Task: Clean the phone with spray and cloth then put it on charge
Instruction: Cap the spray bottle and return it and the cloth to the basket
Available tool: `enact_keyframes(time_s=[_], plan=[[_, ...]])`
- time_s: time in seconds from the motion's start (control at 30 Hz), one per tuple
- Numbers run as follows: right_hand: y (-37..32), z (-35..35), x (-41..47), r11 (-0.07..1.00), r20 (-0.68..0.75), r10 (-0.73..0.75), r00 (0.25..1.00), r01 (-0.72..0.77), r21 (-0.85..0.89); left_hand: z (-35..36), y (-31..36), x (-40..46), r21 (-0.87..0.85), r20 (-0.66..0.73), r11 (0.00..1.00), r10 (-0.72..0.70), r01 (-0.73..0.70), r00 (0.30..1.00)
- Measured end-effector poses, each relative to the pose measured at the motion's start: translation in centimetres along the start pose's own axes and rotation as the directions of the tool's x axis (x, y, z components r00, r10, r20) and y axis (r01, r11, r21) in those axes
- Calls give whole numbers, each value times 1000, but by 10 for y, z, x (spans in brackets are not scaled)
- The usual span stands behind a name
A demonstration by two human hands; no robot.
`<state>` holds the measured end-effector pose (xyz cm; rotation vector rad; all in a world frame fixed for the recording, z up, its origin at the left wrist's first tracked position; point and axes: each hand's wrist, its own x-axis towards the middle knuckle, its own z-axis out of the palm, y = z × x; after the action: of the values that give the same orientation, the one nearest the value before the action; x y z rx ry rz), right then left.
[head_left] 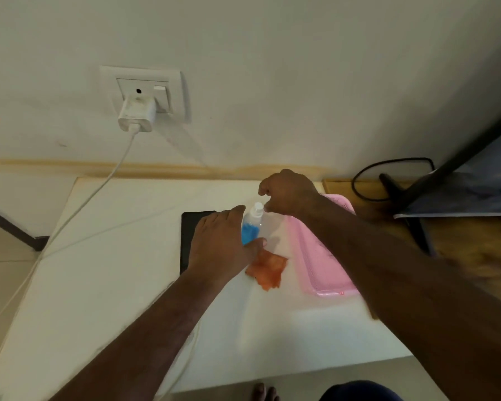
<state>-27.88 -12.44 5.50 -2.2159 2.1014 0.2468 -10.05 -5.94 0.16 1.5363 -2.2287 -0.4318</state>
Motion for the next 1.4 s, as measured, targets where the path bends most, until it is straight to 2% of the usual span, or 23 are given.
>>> enact_keyframes(time_s=[0.1, 0.2, 0.37, 0.47, 0.57, 0.63, 0.73, 0.8, 0.83, 0.9, 1.03, 1.17, 1.27, 1.4], plan=[[-3, 4, 5, 995, 51, -19, 999, 24, -95, 7, 1, 6, -26, -31, 1000, -1, 0, 1000], [-6, 9, 7, 998, 105, -11, 994, 16, -54, 13, -1, 7, -32, -44, 999, -12, 11, 999], [-8, 20, 6, 998, 51, -4, 999, 7, -58, 17, -2, 5, -68, -64, 997, -40, 36, 997], [-5, 12, 3, 997, -3, 24, 1000, -23, 76, 14, -3, 4, -85, -53, 995, -58, 54, 997], [-1, -10, -6, 935, -86, 135, 987, -98, 340, 6, 1, 0, -89, -73, 993, -88, 82, 993], [1, -23, -19, 811, -123, 260, 958, -147, 566, -1, 5, -6, -106, -43, 988, -118, 113, 992], [-4, -37, -45, 441, -54, 419, 907, -151, 885, -12, 6, -19, -198, 21, 968, -152, 153, 988], [-10, -44, -63, 223, -25, 462, 887, -88, 971, -21, 6, -27, -258, 53, 952, -154, 163, 987], [-14, -46, -71, 151, -21, 466, 885, -55, 987, -25, 7, -31, -281, 66, 944, -158, 171, 985], [-24, -50, -84, 77, -31, 466, 884, -5, 997, -32, 9, -34, -311, 66, 936, -150, 163, 987], [-38, -58, -104, 3, -87, 459, 884, 96, 995, -44, 13, -40, -295, 49, 944, -139, 148, 989], [-44, -60, -116, -52, -164, 349, 923, 194, 980, -47, 15, -43, -303, 20, 941, -153, 151, 988], [-41, -63, -121, -12, -238, 297, 925, 253, 967, -47, 17, -45, -317, -16, 938, -152, 139, 988], [-37, -61, -123, 111, -284, 193, 939, 267, 957, -48, 18, -49, -331, -29, 940, -95, 80, 995]])
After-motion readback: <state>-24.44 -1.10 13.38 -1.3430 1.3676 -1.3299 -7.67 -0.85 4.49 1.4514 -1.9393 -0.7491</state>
